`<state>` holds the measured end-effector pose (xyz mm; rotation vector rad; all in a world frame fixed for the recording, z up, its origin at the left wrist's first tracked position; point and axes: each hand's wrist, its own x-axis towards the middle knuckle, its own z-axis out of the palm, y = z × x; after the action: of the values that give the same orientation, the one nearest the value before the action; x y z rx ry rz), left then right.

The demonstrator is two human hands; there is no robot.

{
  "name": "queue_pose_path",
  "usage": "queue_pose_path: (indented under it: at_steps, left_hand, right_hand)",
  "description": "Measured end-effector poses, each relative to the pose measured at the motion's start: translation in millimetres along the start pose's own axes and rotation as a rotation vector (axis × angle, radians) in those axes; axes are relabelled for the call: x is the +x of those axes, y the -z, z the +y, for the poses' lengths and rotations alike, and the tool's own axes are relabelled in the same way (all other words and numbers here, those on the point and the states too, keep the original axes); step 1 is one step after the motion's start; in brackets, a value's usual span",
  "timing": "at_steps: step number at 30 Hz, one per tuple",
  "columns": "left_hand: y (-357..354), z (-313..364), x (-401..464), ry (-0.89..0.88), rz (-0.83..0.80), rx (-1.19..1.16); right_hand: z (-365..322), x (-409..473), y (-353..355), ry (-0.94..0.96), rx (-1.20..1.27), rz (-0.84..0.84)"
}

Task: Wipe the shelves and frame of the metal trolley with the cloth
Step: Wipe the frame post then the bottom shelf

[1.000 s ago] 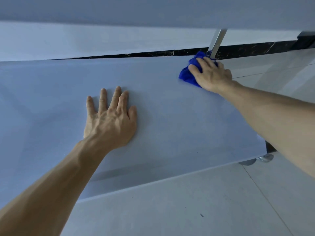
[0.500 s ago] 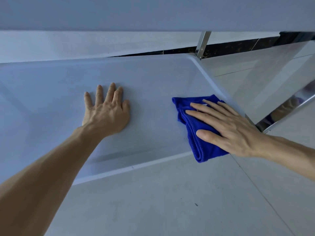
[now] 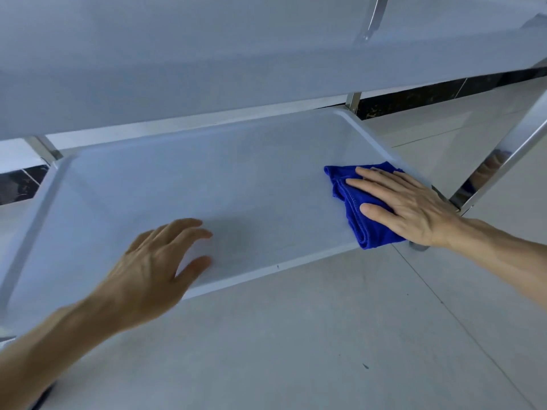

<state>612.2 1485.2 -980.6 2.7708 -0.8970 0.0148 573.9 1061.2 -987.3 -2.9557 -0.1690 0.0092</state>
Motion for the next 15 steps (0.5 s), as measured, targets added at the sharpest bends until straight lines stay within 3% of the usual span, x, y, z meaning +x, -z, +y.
queue_pose_path:
  at_steps: [5,9,12,15]
  left_hand:
    - [1.0,-20.6,-34.2,0.11,0.109,0.122]
    - [-1.1,-38.5,-44.5,0.215,0.165,0.042]
    - [-12.7,-35.7,-46.0,0.214,0.239,0.055]
    - [-15.6,-36.9,-44.3,0.208,0.268,0.082]
  right_hand:
    - [-7.8,7.4,-4.5,-0.148,-0.044,0.001]
    - [-25.0,28.7,-13.1,-0.27,-0.056,0.005]
    - [-55.0,62.3,-25.2,-0.352,-0.036,0.021]
    - [-105.8,102.3,-40.2,-0.313,-0.021,0.047]
